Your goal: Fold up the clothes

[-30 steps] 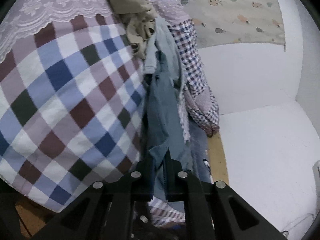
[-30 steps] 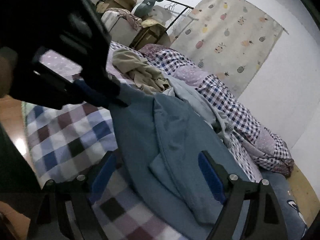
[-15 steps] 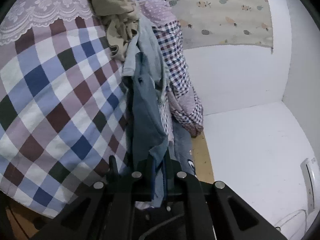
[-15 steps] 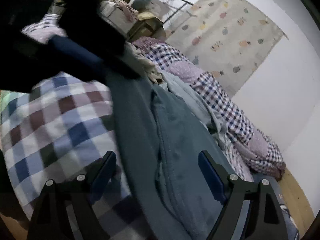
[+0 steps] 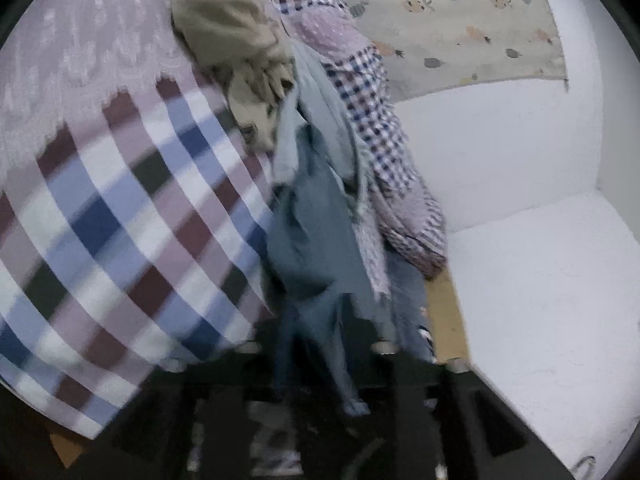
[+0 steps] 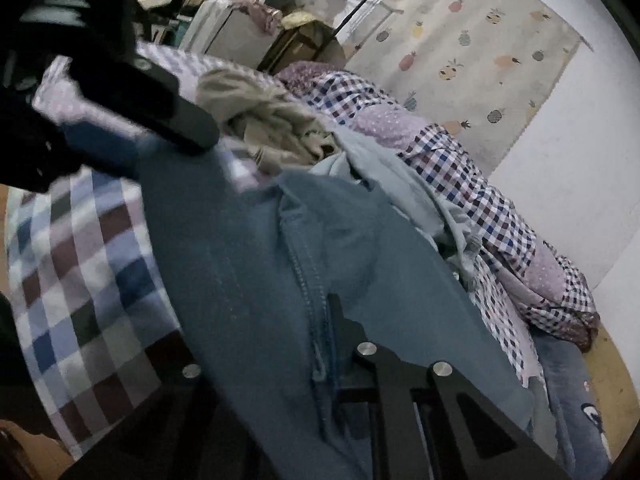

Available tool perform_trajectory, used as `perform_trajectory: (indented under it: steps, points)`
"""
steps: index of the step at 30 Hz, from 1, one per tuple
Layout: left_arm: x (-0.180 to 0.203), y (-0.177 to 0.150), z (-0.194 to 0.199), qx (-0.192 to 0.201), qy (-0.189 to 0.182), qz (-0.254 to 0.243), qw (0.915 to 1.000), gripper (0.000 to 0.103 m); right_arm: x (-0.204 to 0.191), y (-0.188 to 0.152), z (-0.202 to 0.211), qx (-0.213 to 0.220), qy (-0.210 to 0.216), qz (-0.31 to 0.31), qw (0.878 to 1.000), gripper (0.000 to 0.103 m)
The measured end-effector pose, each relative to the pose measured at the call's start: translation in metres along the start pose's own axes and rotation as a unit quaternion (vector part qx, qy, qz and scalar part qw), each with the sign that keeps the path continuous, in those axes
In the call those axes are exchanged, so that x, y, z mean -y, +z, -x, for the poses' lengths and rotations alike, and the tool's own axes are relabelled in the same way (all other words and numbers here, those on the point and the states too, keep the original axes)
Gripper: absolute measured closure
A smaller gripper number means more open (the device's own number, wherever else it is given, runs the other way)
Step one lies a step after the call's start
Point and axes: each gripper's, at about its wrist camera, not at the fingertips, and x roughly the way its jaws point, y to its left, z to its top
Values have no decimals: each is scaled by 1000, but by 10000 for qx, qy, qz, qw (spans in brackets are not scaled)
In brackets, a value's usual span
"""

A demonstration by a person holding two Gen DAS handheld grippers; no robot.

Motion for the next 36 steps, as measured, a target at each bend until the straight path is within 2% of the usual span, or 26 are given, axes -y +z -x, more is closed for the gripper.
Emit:
perform_trajectory:
  steps: [1, 2, 4, 7, 11, 15, 19, 23, 25, 27, 30, 31, 33, 36]
  points:
    - [3, 6, 3, 122, 36, -44, 9999, 38, 5, 1, 2, 41, -6, -47, 10000, 96]
    - [6, 12, 6, 238, 70, -93, 9997, 30, 9, 2, 5, 81, -12, -93, 9999, 96]
    - [16, 23, 7, 265, 99, -300, 9991, 30, 17, 4, 10, 163, -24, -194, 9997, 97]
    - [41, 43, -8, 50, 299, -862, 9958, 27, 25, 6, 21, 291, -40, -405, 9987, 97]
    - [79, 84, -64, -478, 695, -1705, 9817, 25, 36, 8, 31, 427, -25, -651, 9970, 97]
    - [101, 123, -137, -1021, 1255, -2226, 9614, 25, 45, 7, 31, 454, 3, -818, 9956, 97]
    - [86, 152, -196, -1291, 1831, -2221, 9489, 25, 49, 4, 26, 396, 78, -918, 9950, 97]
    - [73, 176, -225, -1349, 2068, -2109, 9458, 25, 49, 1, 24, 323, 169, -969, 9946, 97]
    - [70, 181, -238, -1350, 2055, -2139, 9454, 26, 49, 1, 24, 333, 191, -972, 9945, 97]
    - [73, 182, -249, -1411, 2039, -2318, 9406, 26, 49, 0, 25, 345, 204, -988, 9943, 97]
    - [79, 182, -267, -1599, 2141, -2602, 9278, 26, 50, 0, 26, 351, 216, -1022, 9939, 97]
    - [78, 182, -270, -1608, 2169, -2605, 9269, 26, 50, 0, 26, 351, 217, -1031, 9938, 97]
    - [77, 183, -276, -1625, 2227, -2611, 9251, 31, 50, 1, 26, 348, 219, -1030, 9938, 97]
    - [73, 185, -279, -1528, 2408, -2583, 9230, 58, 49, 1, 26, 341, 221, -1011, 9940, 97]
